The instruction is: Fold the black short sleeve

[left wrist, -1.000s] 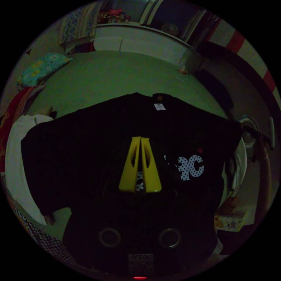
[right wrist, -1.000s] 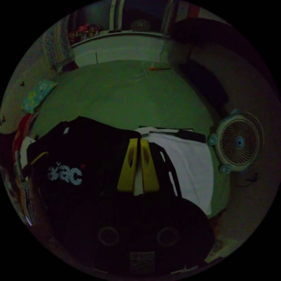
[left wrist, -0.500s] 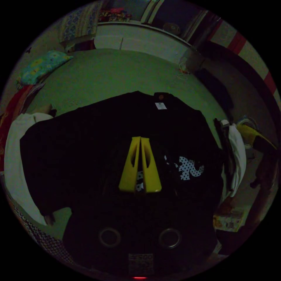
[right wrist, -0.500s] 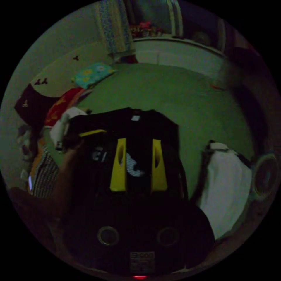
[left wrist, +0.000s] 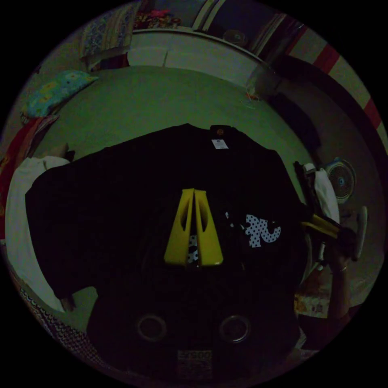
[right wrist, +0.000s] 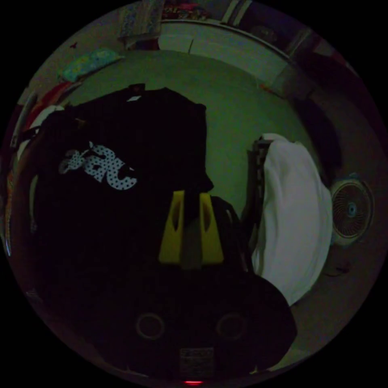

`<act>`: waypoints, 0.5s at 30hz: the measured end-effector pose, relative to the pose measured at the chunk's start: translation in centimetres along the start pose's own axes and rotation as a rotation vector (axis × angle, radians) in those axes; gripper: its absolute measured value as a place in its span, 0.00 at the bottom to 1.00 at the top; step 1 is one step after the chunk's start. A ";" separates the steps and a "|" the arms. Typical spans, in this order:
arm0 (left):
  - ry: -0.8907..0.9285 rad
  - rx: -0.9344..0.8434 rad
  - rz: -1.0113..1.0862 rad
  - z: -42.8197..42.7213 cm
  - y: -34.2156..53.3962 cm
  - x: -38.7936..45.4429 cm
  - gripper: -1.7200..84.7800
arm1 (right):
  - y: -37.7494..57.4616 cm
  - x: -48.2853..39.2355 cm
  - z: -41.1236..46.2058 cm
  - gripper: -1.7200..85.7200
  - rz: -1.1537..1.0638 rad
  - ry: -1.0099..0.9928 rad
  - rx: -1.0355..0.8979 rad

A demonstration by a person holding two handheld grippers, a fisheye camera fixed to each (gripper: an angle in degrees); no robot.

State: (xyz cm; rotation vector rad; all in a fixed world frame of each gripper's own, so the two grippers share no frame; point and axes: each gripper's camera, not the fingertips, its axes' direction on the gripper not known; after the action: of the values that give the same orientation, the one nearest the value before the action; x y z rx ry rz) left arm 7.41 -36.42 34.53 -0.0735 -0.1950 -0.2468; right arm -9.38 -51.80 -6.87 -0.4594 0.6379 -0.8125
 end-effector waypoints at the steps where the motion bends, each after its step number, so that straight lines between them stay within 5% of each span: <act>1: -0.004 -0.003 0.001 0.1 0.0 0.1 0.01 | -0.1 -0.2 -1.0 0.02 0.010 -0.008 0.031; 9: 0.002 -0.014 0.004 0.4 0.0 0.4 0.01 | -1.5 -2.2 -5.8 0.02 0.059 -0.237 0.031; 15: 0.040 -0.015 -0.022 0.5 0.2 0.0 0.01 | -0.1 -3.9 -0.9 0.05 0.014 -0.354 -0.282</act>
State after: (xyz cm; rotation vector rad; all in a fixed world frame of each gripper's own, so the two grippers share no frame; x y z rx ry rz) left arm 7.39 -36.19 35.00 -0.0810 -0.1543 -0.2720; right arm -12.08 -48.90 -6.08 -0.8338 0.4253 -0.6094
